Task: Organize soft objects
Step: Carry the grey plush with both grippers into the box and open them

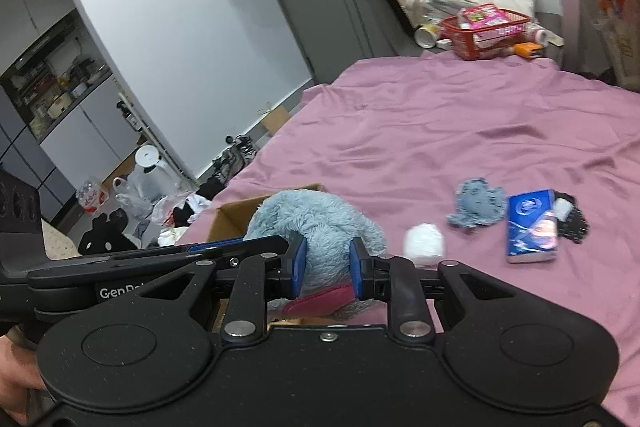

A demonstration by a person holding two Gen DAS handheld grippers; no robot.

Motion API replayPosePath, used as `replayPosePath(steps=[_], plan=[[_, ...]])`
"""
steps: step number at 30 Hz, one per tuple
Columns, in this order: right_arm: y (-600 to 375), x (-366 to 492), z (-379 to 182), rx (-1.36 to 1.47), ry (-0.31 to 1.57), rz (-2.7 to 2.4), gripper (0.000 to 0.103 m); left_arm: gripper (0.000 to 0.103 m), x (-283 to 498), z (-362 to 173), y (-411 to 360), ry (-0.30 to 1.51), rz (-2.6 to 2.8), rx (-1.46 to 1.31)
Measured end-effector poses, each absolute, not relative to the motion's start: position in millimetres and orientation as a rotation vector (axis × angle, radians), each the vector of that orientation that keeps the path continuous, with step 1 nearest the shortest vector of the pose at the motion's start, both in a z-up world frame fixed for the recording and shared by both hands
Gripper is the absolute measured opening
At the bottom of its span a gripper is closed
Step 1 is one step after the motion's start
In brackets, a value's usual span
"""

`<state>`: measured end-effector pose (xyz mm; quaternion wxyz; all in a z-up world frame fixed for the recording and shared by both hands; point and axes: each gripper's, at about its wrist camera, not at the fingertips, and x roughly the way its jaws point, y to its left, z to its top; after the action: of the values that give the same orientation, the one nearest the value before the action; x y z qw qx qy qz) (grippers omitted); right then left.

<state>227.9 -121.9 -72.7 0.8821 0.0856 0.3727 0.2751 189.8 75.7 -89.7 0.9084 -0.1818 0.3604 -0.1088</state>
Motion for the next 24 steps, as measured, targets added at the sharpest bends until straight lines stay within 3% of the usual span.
replayPosePath(steps=[19,24], plan=[[-54,236,-99,0.143,0.842,0.669,0.023,0.031,184,-115,138,0.777,-0.098,-0.436],[-49,239,-109,0.113,0.884,0.647,0.029,0.031,188,-132,138,0.830,-0.088,-0.446]])
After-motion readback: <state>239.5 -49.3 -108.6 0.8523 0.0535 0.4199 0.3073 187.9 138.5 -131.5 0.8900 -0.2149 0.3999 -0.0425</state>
